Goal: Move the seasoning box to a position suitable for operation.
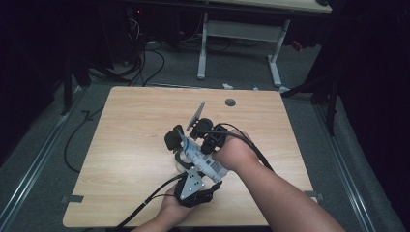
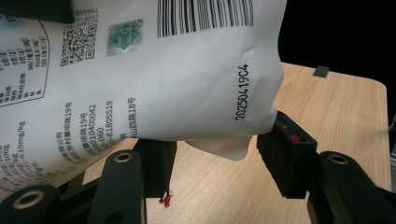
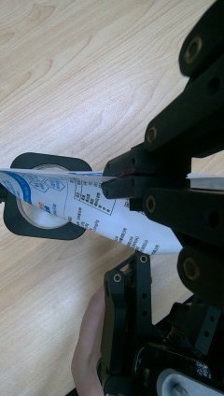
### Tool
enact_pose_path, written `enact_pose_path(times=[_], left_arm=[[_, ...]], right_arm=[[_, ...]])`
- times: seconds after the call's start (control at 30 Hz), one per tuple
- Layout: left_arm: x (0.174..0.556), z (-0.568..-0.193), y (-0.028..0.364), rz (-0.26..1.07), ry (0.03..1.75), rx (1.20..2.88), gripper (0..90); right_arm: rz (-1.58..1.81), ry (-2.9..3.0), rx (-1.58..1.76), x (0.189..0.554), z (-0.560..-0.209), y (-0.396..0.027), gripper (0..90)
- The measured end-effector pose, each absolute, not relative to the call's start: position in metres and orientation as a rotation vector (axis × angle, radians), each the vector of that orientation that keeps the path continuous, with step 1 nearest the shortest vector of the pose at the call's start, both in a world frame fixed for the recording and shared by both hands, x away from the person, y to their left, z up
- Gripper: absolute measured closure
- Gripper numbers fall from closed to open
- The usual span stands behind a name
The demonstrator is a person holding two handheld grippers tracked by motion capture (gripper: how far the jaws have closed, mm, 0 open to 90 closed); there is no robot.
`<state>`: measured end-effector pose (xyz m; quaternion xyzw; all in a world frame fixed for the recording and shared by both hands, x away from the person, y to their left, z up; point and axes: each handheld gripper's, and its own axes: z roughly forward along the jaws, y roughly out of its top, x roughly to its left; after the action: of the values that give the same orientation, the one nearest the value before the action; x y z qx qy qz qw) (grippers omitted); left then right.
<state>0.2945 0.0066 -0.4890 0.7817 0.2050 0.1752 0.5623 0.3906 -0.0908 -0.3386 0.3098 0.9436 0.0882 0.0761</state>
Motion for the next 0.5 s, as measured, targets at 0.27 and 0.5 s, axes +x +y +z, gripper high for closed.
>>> enact_pose_path(times=[0.27,0.5], left_arm=[[0.2958,-0.4867,0.0074,0.416,0.487,1.835,48.3],[0.2966,-0.4852,0.0083,0.418,0.488,1.831,48.3]], right_arm=[[0.266,2.827,0.926,0.3916,-0.3368,-0.0895,90.0],[0.262,2.829,0.920,0.3926,-0.3349,-0.0872,90.0]])
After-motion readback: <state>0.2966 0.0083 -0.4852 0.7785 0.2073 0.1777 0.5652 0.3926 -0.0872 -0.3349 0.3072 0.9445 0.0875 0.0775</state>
